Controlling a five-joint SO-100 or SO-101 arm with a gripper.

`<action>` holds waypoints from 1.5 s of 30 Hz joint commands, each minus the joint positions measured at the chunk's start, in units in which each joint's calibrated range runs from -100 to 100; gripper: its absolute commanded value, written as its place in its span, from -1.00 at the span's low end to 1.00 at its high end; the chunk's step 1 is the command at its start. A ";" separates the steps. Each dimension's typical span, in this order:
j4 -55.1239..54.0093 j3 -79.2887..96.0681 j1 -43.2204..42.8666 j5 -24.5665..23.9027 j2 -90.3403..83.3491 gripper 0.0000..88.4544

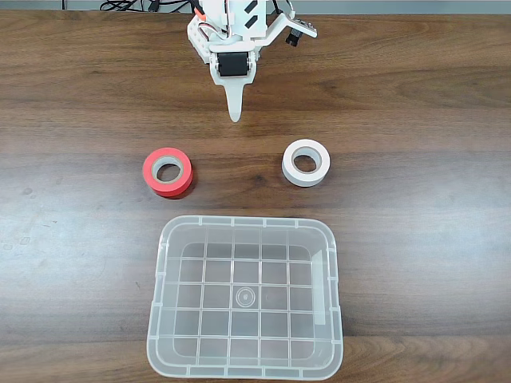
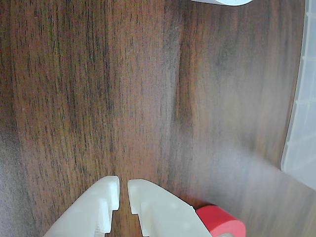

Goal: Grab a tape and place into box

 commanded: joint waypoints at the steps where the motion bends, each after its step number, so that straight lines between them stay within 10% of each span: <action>1: -1.13 -0.50 -0.20 -0.15 -0.96 -0.97; 45: -5.07 -5.76 -13.51 -0.41 -0.08 -0.97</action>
